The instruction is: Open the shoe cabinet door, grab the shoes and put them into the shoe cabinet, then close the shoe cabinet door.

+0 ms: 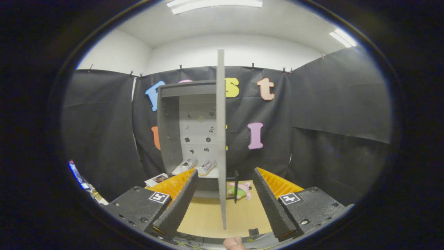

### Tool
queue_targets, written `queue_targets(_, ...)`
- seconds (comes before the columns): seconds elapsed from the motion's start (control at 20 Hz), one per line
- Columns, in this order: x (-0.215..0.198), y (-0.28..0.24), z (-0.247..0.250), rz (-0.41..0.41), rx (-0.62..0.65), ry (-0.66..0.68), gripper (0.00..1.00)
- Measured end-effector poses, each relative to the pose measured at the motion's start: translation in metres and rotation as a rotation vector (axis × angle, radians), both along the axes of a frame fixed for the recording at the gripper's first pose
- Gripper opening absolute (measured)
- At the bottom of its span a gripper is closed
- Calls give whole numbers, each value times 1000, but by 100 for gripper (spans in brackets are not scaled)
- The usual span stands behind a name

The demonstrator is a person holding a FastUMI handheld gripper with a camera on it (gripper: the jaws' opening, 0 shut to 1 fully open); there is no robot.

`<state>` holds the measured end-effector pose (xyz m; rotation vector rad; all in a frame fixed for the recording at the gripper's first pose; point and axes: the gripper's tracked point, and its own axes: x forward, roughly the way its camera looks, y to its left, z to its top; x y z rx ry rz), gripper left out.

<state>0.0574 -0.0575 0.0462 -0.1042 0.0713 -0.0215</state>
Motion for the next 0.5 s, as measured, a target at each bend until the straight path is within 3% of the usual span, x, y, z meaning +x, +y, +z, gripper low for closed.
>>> queue_targets(0.35,29,-144,-2,-42,0,13,100)
queue_targets(0.5,51,-170,-24,-3,33,44,99)
